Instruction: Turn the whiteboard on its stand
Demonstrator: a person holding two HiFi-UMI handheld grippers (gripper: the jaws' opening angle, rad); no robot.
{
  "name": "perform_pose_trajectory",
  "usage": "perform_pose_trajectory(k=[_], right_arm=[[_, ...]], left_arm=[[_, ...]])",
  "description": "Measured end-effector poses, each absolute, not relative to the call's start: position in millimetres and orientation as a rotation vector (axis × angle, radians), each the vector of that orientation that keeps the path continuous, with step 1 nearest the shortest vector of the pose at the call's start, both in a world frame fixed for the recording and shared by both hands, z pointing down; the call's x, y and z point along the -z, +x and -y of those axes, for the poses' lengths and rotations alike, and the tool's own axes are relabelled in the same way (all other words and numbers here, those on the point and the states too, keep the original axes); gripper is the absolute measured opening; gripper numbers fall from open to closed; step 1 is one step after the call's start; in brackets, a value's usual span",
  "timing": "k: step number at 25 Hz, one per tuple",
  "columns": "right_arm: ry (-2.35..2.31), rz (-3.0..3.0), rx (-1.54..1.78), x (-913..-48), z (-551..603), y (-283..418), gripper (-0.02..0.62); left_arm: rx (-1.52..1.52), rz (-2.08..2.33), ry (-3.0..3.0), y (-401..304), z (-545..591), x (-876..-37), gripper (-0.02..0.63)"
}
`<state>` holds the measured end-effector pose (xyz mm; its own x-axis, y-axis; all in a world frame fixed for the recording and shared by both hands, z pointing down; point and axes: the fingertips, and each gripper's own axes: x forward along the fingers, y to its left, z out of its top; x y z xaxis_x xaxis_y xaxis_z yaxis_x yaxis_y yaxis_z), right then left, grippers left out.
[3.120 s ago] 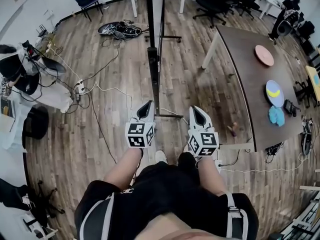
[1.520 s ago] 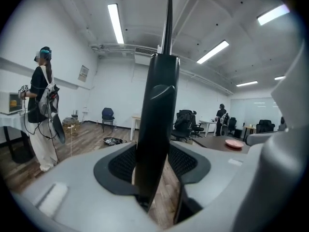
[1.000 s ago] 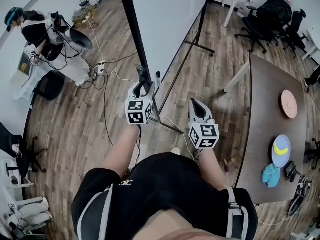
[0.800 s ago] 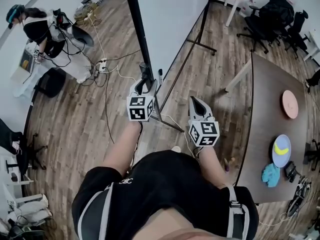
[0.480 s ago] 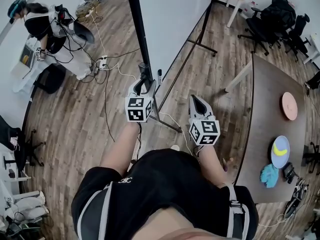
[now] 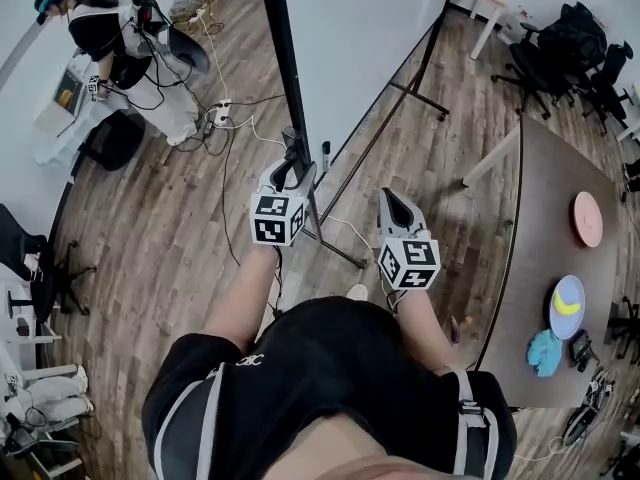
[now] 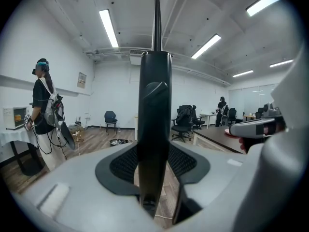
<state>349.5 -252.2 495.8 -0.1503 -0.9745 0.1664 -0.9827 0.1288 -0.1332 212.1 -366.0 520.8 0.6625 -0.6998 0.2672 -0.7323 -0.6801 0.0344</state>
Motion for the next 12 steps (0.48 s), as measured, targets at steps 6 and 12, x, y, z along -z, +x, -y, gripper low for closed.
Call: perform_pose_trajectory(k=[6, 12], right_arm=[[2.02, 2.341, -0.345, -493.9, 238.2, 315.5, 0.006], [1.975, 2.348, -0.341, -499.3, 226.1, 272.3, 0.006]], left_arm=[[-0.346, 1.176, 2.734, 167.0, 349.1, -521.0, 0.195], [-0.34, 1.175, 2.725, 121.9, 330.5, -522.7, 0.193]])
